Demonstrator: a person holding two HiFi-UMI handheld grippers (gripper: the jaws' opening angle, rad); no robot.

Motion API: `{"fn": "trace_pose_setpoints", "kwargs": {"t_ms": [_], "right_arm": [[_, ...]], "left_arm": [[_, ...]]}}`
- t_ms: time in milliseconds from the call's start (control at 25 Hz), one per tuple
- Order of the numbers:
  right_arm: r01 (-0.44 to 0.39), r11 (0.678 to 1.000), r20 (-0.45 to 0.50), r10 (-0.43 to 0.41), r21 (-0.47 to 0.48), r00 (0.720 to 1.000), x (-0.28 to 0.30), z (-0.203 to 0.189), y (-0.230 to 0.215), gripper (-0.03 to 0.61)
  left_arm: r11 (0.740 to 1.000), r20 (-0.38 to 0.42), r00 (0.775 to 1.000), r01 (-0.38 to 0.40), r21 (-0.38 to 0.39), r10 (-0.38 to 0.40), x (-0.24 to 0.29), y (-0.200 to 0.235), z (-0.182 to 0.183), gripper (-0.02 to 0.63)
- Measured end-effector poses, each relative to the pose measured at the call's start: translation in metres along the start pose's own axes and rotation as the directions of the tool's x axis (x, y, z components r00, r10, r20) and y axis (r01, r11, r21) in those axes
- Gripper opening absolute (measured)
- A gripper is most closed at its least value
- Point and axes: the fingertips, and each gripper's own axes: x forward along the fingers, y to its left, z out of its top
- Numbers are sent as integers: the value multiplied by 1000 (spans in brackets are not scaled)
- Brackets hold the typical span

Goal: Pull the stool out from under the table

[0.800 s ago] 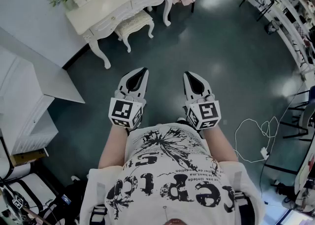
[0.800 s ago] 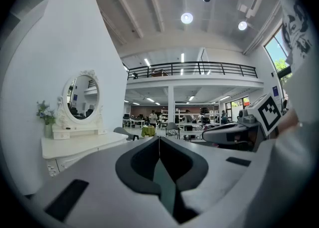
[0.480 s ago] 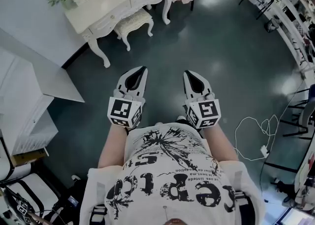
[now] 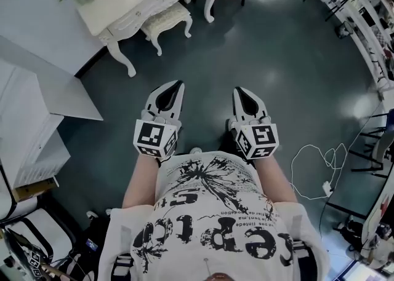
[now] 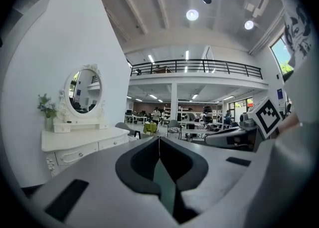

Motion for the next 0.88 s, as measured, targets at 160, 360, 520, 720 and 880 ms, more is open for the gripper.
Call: {"fn": "trace_pose_setpoints", "kwargs": {"t_ms": [160, 360, 520, 720, 880], "right_arm": [[-11, 1000, -2, 11, 5, 1000, 20, -9, -32, 17], [-56, 998, -24, 56, -7, 998, 78, 0, -89, 17], [-120, 992, -71, 116, -49, 991, 159, 50, -142, 17], [-190, 979, -72, 185, -74, 980, 202, 65, -213, 17], [-289, 951, -113, 277, -112, 954, 249, 60, -248, 17]], "left_arm": [[1000, -23, 999, -27, 5, 27, 31, -1, -10, 21], [996, -40, 995, -93, -4, 93, 97, 16, -7, 21], [982, -69, 982, -179, -52, 175, 179, 59, 22, 21], [958, -73, 960, -275, -78, 270, 247, 54, 20, 21], [924, -84, 929, -368, -100, 361, 284, 58, 7, 21]]}}
